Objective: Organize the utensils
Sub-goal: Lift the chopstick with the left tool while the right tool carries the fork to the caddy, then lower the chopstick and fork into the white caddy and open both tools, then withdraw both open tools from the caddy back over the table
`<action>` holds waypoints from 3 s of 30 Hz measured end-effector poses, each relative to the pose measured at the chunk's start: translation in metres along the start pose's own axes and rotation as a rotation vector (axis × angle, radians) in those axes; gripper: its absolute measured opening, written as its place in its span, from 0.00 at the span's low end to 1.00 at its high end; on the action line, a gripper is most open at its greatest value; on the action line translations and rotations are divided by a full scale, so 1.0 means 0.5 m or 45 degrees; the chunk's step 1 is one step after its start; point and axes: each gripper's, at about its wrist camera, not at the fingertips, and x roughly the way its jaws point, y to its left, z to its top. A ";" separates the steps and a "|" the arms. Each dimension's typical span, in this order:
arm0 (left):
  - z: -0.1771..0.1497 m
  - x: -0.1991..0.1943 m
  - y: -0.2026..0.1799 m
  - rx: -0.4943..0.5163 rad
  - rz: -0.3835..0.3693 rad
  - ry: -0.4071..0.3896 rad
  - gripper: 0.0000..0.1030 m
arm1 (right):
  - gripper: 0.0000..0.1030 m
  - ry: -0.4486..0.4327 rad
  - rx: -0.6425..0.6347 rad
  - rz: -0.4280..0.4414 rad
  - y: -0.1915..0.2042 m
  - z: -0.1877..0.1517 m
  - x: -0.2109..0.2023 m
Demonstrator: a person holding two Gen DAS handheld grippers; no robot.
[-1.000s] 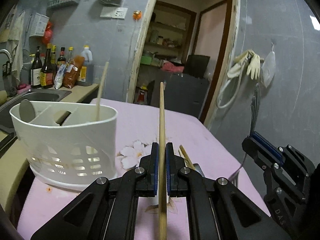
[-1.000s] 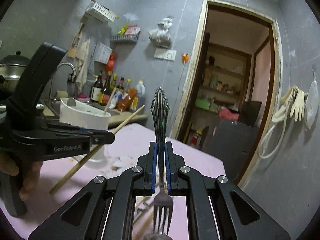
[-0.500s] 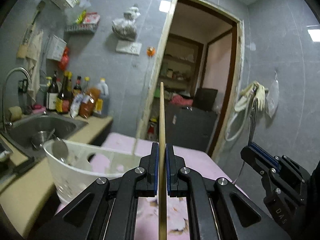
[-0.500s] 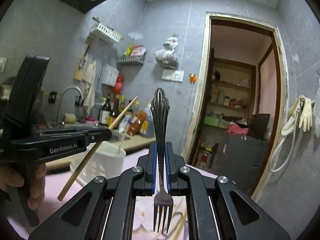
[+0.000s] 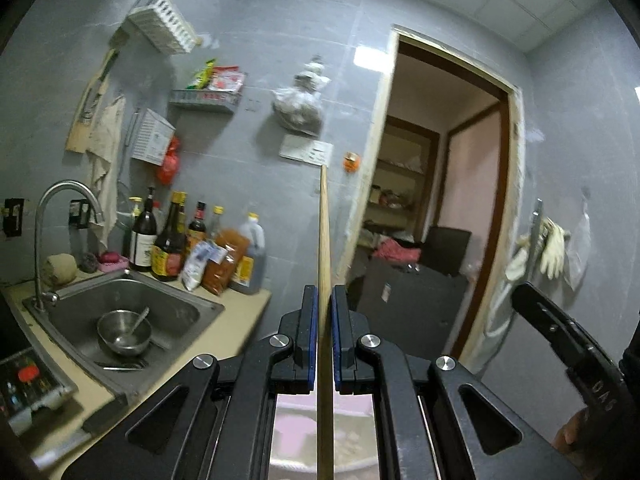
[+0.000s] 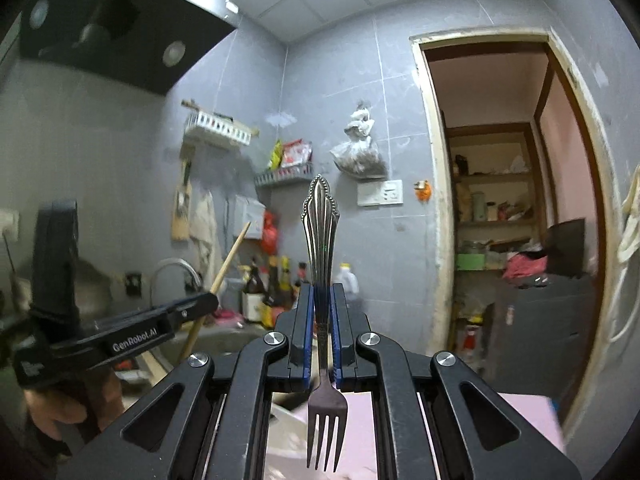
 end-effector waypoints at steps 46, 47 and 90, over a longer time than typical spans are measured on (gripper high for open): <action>-0.175 0.081 0.061 0.026 0.176 0.255 0.06 | 0.07 0.375 0.110 0.034 -0.006 -0.200 0.133; -0.176 0.077 0.060 0.020 0.167 0.258 0.06 | 0.07 0.380 0.108 0.038 -0.006 -0.201 0.131; -0.195 -0.024 -0.233 0.186 -0.194 0.319 0.98 | 1.00 0.238 -0.095 -0.438 -0.196 -0.099 -0.237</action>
